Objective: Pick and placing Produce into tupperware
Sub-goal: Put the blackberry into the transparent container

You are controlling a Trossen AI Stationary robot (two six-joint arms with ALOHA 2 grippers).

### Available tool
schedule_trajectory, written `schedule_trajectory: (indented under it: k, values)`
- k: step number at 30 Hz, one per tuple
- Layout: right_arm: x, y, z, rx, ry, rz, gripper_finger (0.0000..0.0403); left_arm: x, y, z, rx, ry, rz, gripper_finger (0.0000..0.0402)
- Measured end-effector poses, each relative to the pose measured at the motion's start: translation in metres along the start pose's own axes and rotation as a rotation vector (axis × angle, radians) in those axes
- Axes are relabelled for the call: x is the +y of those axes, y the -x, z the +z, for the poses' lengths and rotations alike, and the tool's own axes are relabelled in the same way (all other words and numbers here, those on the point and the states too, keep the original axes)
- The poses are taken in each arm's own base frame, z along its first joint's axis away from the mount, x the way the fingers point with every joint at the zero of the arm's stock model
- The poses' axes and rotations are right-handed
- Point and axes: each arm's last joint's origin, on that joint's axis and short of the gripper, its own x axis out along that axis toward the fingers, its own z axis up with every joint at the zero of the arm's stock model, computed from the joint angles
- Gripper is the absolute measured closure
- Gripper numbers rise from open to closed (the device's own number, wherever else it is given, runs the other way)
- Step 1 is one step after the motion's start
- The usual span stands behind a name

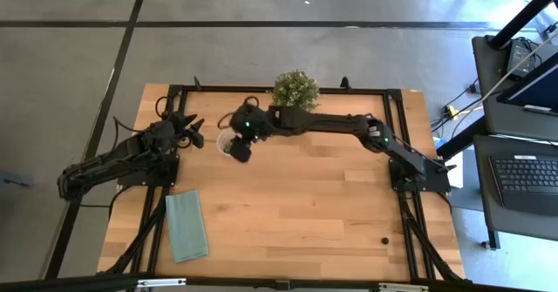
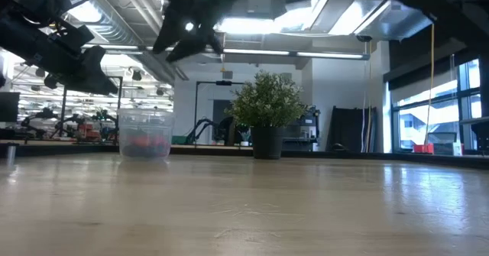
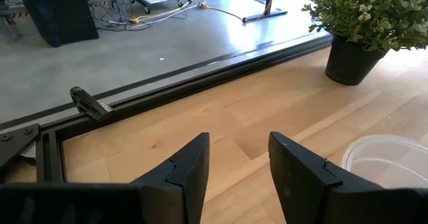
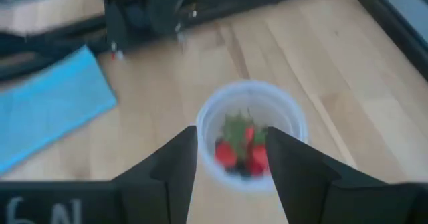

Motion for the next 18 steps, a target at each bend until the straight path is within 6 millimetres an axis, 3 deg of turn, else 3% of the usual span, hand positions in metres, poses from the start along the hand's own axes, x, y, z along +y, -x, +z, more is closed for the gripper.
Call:
schedule_trajectory:
  k: [10,14,18]
  values:
    - [0.071,0.075,-0.015,0.051,0.11,-0.184,0.0224,0.0,0.0,0.0,0.0,-0.001,0.0,0.0257]
    - [0.098,0.112,-0.019,0.032,0.115,-0.154,0.0224,0.0,0.0,0.0,0.0,0.0,0.0,0.0257]
    - [0.125,0.154,-0.034,-0.018,0.15,-0.312,0.0224,0.0,0.0,0.0,-0.001,0.0,0.0,0.0257]
